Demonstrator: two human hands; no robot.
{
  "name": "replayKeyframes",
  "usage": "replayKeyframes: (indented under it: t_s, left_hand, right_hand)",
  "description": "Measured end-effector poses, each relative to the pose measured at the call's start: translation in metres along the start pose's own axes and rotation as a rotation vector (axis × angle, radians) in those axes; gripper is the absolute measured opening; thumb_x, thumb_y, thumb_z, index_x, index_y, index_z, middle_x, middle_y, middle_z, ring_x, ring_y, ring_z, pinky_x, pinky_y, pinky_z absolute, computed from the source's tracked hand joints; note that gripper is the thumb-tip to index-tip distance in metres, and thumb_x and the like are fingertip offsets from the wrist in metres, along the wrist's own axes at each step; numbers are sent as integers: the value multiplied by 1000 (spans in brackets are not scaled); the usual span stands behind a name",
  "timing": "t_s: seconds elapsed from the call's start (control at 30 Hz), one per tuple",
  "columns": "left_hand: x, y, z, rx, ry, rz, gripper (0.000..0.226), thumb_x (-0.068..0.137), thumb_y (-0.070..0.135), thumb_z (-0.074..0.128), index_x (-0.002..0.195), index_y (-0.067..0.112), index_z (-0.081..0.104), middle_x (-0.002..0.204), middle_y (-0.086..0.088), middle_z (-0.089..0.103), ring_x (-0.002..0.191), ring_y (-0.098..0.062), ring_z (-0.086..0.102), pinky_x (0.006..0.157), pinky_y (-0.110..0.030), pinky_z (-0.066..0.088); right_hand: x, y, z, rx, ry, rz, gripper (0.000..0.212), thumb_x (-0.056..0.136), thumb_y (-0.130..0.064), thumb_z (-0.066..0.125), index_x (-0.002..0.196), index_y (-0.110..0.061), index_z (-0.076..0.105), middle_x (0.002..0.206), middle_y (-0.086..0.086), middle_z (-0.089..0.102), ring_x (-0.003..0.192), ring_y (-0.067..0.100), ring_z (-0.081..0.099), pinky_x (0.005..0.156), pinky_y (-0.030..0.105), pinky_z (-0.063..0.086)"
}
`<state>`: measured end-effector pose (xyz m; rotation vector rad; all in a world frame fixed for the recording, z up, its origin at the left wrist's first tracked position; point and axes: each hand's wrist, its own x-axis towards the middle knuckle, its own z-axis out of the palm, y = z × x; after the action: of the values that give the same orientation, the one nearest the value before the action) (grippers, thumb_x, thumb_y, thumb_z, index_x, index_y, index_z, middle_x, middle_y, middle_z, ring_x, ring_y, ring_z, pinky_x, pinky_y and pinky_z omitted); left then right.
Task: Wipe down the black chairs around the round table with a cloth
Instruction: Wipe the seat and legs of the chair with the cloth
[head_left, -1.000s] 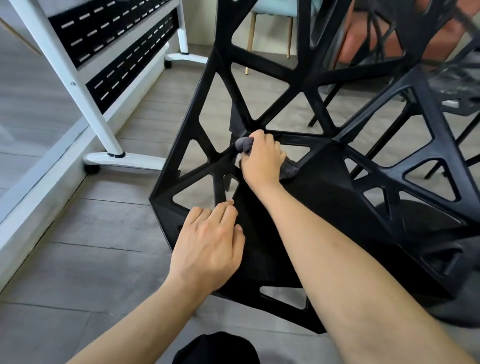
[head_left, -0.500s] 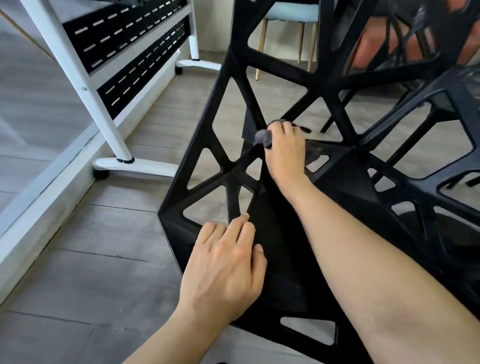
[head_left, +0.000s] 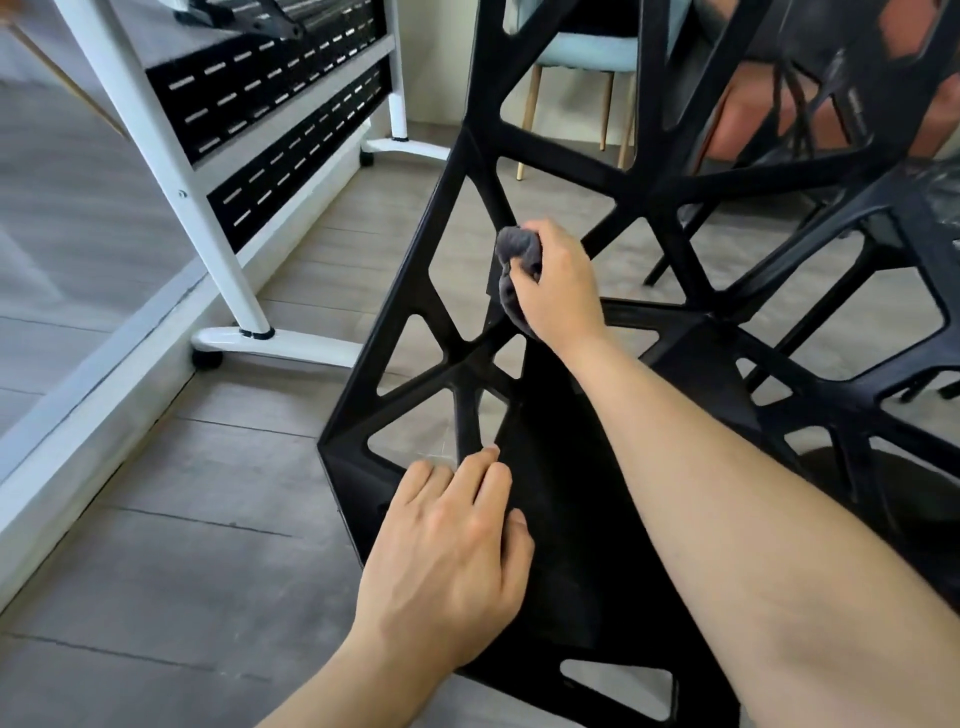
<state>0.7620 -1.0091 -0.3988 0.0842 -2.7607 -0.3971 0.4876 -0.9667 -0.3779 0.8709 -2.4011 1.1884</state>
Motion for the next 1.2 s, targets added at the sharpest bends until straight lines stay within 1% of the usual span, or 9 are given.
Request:
replayKeyframes:
  t_s: [0.13, 0.33, 0.5, 0.6, 0.7, 0.97, 1.03, 1.13, 1.2]
  left_hand:
    - [-1, -2, 2, -9, -3, 2, 23, 93, 29, 47, 92, 14, 64, 119, -6, 68, 71, -20, 56, 83, -36, 43]
    - [3, -2, 0, 3, -15, 1, 21, 92, 27, 46, 92, 15, 62, 118, -5, 68, 72, -21, 58, 81, -36, 42]
    - [2, -3, 1, 4, -29, -11, 23, 93, 26, 43, 93, 14, 63, 120, -4, 68, 72, -23, 60, 81, -37, 42]
    - [0, -2, 0, 5, -39, -14, 23, 93, 26, 44, 95, 13, 63, 122, -5, 67, 73, -24, 61, 83, -38, 42]
    - [3, 0, 2, 5, -30, -11, 26, 95, 27, 42, 96, 12, 63, 120, -6, 67, 73, -25, 60, 83, -39, 43]
    - [3, -3, 2, 29, -16, 25, 26, 95, 23, 41, 95, 8, 63, 113, -8, 67, 71, -29, 60, 81, -41, 42]
    - [2, -5, 2, 33, -14, 35, 27, 94, 22, 41, 95, 8, 63, 116, -8, 68, 73, -29, 61, 81, -40, 42]
    - [1, -4, 4, 27, -5, 28, 26, 94, 21, 41, 94, 8, 64, 117, -8, 69, 72, -28, 62, 81, -40, 42]
    - [2, -1, 5, 16, 9, 19, 25, 93, 21, 42, 93, 8, 63, 113, -8, 69, 70, -29, 60, 80, -41, 42]
  right_hand:
    - [-20, 23, 0, -394, -54, -80, 24, 84, -12, 64, 108, -8, 59, 106, 12, 64, 99, 35, 57, 86, 45, 46]
    - [-4, 2, -21, -578, -358, 165, 12, 96, -30, 57, 99, -19, 57, 106, 9, 68, 106, 32, 60, 84, 41, 50]
    - [-56, 25, -51, -604, -197, 170, 22, 90, -40, 63, 95, -19, 60, 98, 6, 67, 95, 30, 58, 77, 40, 44]
    - [-84, 57, -82, -827, -47, 176, 26, 92, -41, 59, 104, -19, 64, 107, 7, 65, 104, 33, 57, 88, 44, 41]
    - [-86, 72, -94, -712, 65, 327, 32, 96, -36, 56, 114, -11, 65, 120, 12, 63, 113, 36, 58, 95, 46, 44]
    - [-97, -12, -28, -271, -334, 72, 40, 93, -25, 61, 132, -14, 61, 131, 7, 63, 121, 30, 56, 105, 43, 42]
    - [-104, 1, -49, -354, -313, 84, 34, 91, -22, 59, 124, -13, 64, 125, 9, 65, 116, 33, 58, 99, 45, 45]
    - [-107, 50, -103, -635, -88, 311, 18, 91, -23, 57, 102, -11, 64, 110, 15, 66, 104, 40, 61, 87, 47, 47]
    - [-106, 69, -125, -657, 1, 393, 14, 92, -22, 58, 96, -10, 64, 106, 16, 67, 102, 41, 61, 85, 47, 47]
